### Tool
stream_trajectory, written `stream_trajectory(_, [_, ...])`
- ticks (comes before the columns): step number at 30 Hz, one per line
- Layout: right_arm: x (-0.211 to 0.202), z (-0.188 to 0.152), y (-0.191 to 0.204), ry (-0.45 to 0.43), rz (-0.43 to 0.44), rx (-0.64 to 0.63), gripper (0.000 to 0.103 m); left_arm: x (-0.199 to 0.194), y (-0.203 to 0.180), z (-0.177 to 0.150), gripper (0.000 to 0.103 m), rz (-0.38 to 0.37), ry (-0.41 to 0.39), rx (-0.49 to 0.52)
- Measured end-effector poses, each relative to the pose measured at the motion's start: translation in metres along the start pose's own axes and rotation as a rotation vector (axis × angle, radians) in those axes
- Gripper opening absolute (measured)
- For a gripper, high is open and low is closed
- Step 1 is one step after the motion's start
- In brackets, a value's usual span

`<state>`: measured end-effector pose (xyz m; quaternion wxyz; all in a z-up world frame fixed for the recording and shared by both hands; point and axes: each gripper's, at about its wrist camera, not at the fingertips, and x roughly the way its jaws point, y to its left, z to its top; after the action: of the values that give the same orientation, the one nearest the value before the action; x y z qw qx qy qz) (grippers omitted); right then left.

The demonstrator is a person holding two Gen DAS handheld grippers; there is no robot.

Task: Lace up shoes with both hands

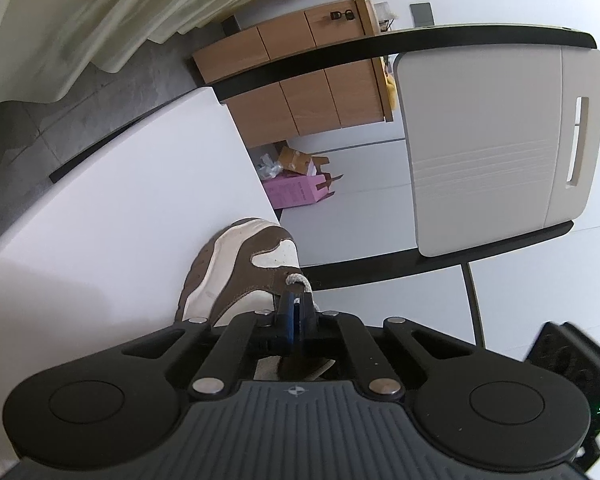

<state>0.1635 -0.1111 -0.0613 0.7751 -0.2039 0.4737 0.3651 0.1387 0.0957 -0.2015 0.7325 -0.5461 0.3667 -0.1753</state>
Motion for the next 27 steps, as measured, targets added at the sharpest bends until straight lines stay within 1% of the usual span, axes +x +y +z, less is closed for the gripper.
stream_trajectory(1, [-0.006,0.003,0.002,-0.002,0.001,-0.018,0.042,0.0,0.0,0.0,0.002,0.001,0.0,-0.001])
stream_trajectory(2, [-0.011,0.006,0.005,-0.004,0.001,-0.041,0.047,0.0,0.0,0.001,0.002,0.002,0.0,-0.002])
stream_trajectory(6, [-0.017,0.019,0.013,0.01,0.017,-0.095,0.047,0.001,-0.002,0.001,0.002,0.011,0.002,0.014])
stream_trajectory(8, [-0.009,0.025,0.018,0.042,0.016,-0.132,0.047,0.001,-0.002,0.002,0.002,0.012,0.006,0.016])
stream_trajectory(10, [0.0,0.028,0.023,0.065,0.003,-0.173,0.049,0.002,-0.002,0.003,0.002,0.013,0.013,0.012])
stream_trajectory(11, [0.005,0.03,0.024,0.079,0.007,-0.173,0.049,0.002,-0.003,0.004,0.002,0.013,0.015,0.017])
stream_trajectory(14, [0.016,0.031,0.028,0.103,-0.005,-0.206,0.054,0.0,-0.007,0.005,0.002,0.039,0.007,0.049])
stream_trajectory(16, [0.022,0.031,0.028,0.127,-0.019,-0.198,0.053,-0.002,-0.009,0.007,0.002,0.034,-0.004,0.052])
stream_trajectory(20, [0.03,0.024,0.027,0.146,-0.053,-0.188,0.053,-0.017,-0.017,0.014,0.002,0.017,-0.057,0.072])
stream_trajectory(24, [0.032,0.019,0.026,0.128,-0.071,-0.161,0.053,-0.045,-0.028,0.028,0.002,0.013,-0.137,0.104])
stream_trajectory(27, [0.033,0.017,0.029,0.12,-0.091,-0.172,0.053,-0.075,-0.047,0.038,0.002,0.015,-0.221,0.182])
